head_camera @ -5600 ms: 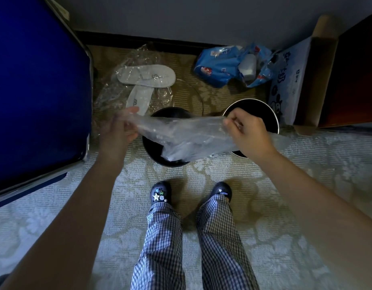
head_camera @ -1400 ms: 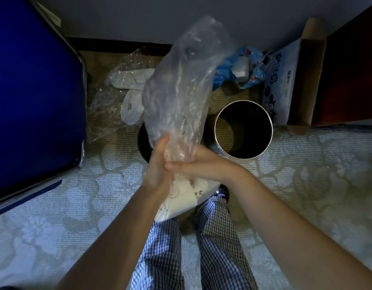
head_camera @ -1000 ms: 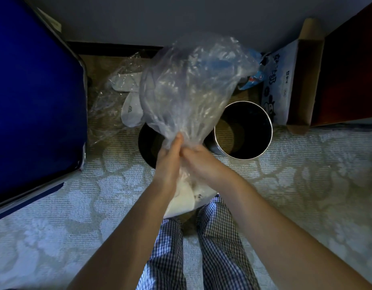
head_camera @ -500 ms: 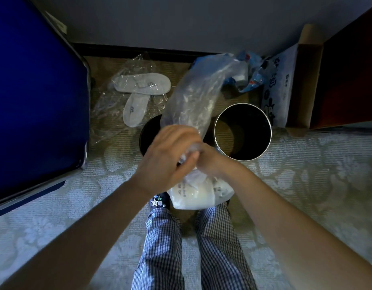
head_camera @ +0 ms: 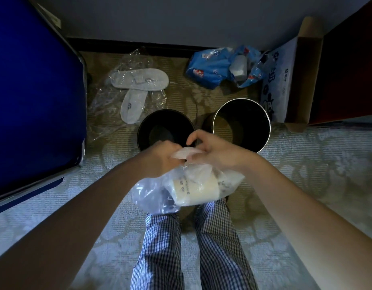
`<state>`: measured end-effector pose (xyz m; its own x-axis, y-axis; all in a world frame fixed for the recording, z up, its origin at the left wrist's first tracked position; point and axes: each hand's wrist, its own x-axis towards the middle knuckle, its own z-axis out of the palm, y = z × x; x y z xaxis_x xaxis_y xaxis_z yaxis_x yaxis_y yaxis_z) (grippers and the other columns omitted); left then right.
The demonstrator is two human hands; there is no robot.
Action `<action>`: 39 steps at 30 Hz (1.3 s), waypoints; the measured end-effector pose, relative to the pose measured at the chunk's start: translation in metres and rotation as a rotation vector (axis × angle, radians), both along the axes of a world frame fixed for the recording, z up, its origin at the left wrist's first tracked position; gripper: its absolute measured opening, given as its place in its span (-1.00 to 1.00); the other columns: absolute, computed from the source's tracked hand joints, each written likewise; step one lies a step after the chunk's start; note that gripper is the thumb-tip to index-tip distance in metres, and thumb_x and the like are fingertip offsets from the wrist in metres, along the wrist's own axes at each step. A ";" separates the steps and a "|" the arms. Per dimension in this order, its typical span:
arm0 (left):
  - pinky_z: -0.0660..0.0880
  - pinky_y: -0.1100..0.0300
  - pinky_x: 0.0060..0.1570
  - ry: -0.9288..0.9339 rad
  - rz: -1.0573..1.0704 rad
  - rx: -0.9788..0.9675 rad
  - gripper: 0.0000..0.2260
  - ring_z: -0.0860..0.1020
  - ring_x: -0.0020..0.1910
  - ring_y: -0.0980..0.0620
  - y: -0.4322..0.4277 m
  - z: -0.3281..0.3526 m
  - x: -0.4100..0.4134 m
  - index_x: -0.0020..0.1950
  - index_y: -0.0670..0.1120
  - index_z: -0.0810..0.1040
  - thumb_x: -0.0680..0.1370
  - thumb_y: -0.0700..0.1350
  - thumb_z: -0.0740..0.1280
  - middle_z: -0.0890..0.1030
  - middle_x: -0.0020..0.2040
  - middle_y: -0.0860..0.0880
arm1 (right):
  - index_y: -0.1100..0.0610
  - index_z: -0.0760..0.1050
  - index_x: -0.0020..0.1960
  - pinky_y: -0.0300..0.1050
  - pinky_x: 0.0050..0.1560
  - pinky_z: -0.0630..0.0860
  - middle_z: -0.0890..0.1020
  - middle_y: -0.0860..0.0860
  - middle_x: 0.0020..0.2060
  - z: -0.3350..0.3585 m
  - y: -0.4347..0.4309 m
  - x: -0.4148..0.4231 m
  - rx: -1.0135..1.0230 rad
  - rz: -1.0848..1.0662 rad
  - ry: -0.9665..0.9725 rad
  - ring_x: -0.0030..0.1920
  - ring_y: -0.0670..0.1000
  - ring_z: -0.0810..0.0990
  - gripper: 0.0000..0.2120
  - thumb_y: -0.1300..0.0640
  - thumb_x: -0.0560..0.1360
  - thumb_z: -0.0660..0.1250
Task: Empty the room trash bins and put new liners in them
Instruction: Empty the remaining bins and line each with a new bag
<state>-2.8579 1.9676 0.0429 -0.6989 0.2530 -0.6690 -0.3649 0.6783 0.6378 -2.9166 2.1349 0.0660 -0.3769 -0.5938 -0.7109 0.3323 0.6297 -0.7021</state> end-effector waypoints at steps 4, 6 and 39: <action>0.37 0.19 -0.27 -0.214 0.080 0.166 -0.72 0.44 -0.38 0.14 -0.009 0.007 -0.006 -0.40 0.09 0.56 0.51 -0.11 0.35 0.49 -0.41 0.09 | -0.04 0.24 -0.11 -0.02 -0.28 0.40 0.43 -0.01 -0.32 -0.005 0.013 0.006 -0.104 -0.002 0.317 -0.33 -0.04 0.39 -0.67 0.37 0.49 0.25; 0.31 0.23 -0.29 -0.368 0.078 0.189 -0.78 0.39 -0.39 0.12 -0.018 0.010 -0.011 -0.40 0.05 0.55 0.46 0.01 0.37 0.46 -0.41 0.07 | 0.00 0.27 -0.15 0.03 -0.23 0.40 0.36 -0.09 -0.31 -0.007 0.016 0.010 -0.121 0.156 0.548 -0.32 -0.05 0.36 -0.67 0.43 0.42 0.20; 0.37 0.16 -0.36 -0.204 0.356 0.061 -0.88 0.46 -0.36 -0.02 -0.020 0.001 0.007 -0.18 0.01 0.51 0.55 -0.15 0.33 0.51 -0.28 -0.13 | 0.10 0.41 0.10 -0.04 -0.04 0.53 0.51 0.04 -0.09 -0.018 0.003 0.004 0.384 -0.695 -0.385 -0.04 0.04 0.52 -0.76 -0.07 0.61 0.17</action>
